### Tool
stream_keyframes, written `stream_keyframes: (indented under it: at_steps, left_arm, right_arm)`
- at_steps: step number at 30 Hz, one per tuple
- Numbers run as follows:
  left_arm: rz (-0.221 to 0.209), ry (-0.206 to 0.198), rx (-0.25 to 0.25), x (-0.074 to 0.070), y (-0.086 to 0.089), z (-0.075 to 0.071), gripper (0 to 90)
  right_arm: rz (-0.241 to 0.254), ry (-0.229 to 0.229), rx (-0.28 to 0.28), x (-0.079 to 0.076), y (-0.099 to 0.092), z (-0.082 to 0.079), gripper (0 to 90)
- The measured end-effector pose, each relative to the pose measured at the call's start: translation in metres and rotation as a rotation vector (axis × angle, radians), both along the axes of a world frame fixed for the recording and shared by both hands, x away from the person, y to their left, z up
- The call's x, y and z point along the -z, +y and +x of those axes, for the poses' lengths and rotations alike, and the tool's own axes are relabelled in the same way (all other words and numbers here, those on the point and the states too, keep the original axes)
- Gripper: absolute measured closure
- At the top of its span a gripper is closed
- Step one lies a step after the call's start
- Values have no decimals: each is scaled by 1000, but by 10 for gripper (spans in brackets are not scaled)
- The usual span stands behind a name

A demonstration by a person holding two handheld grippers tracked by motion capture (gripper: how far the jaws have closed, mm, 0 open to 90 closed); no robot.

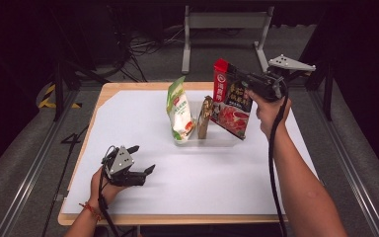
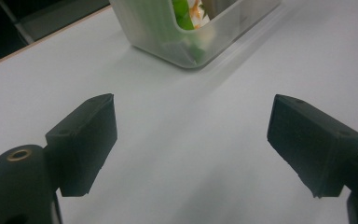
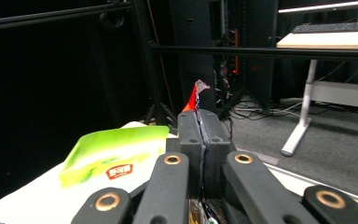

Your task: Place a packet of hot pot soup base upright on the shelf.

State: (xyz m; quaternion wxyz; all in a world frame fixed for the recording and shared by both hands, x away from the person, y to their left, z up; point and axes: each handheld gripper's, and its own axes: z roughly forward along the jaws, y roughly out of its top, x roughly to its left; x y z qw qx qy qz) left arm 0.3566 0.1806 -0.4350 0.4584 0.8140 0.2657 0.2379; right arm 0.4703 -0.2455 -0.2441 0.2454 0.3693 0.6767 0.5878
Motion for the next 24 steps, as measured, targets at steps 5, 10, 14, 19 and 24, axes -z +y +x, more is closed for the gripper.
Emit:
stream_keyframes:
  at_steps: [5, 10, 14, 19, 24]
  left_arm:
    - [2, -1, 2, 0, 0, 0, 166]
    - [12, 4, 13, 1, -1, 0, 166]
    - [11, 4, 13, 1, -1, 0, 166]
    - [11, 6, 12, 1, -1, 0, 166]
    - [12, 2, 14, 1, -1, 0, 167]
  right_arm:
    - [-1, -2, 27, 3, 7, 8, 894]
    - [-2, 8, 73, 10, 10, 17, 893]
    - [19, 14, 84, 16, 8, 22, 892]
    - [-1, -1, 95, 25, 10, 23, 891]
    - [-10, -1, 92, 34, 11, 22, 891]
